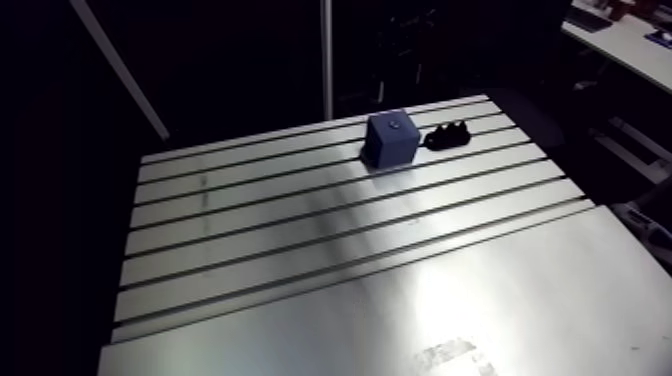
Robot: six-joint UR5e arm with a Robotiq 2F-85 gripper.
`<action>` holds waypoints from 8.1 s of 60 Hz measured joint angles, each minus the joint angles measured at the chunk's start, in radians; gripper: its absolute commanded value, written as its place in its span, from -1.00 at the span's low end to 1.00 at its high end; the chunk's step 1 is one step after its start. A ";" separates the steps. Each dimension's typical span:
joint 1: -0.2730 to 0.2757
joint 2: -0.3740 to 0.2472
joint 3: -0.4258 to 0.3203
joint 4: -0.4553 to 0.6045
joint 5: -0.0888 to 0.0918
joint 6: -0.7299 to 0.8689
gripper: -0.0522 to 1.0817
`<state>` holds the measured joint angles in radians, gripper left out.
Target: Pick up the M10 bolt and insert it into the hex recess until seated.
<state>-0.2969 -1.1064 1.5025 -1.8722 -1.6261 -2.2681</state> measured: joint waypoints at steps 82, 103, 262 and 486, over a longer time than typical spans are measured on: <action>-0.022 0.030 0.001 0.004 0.023 0.255 0.98; -0.027 0.041 0.009 -0.001 0.023 0.261 0.97; -0.032 0.067 0.022 -0.024 0.022 0.252 0.97; 0.038 -0.368 -0.100 0.378 0.037 0.466 -0.90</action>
<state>-0.2587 -1.4743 1.4026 -1.4942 -1.5892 -1.8017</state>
